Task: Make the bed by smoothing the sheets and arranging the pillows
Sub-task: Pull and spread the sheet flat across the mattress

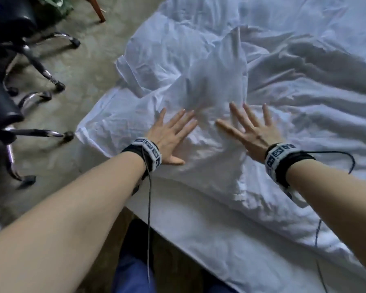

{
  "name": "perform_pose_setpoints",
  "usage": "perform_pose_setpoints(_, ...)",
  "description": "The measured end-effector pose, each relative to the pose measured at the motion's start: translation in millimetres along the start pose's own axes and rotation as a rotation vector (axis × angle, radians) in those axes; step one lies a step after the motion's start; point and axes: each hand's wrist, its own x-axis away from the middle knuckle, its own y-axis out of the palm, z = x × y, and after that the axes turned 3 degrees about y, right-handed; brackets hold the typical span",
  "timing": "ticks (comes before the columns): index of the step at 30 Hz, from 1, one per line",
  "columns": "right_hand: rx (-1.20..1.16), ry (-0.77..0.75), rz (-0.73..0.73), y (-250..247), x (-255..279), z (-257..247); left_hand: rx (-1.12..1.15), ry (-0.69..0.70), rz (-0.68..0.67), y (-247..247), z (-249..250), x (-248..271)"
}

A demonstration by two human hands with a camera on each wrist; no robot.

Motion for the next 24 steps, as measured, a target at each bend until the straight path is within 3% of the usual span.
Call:
perform_pose_setpoints(4,-0.058,0.065,-0.01,14,-26,-60,-0.046,0.022,0.03,52,-31,28)
perform_pose_setpoints(8,-0.168,0.288,-0.091,0,-65,-108,0.016,-0.208,0.003,66,-74,43)
perform_pose_setpoints(11,-0.338,0.48,-0.136,-29,-94,-138,0.168,-0.344,-0.096,50,-110,52)
perform_pose_setpoints(14,-0.363,0.526,-0.207,-76,-116,-154,0.214,-0.294,-0.158,10,-153,53)
perform_pose_setpoints(18,-0.399,0.568,-0.139,-164,-136,-121,0.194,-0.29,-0.064,-76,-223,36)
perform_pose_setpoints(24,-0.453,0.9,0.316,-310,-175,11,0.206,-0.328,0.245,-210,-292,-22)
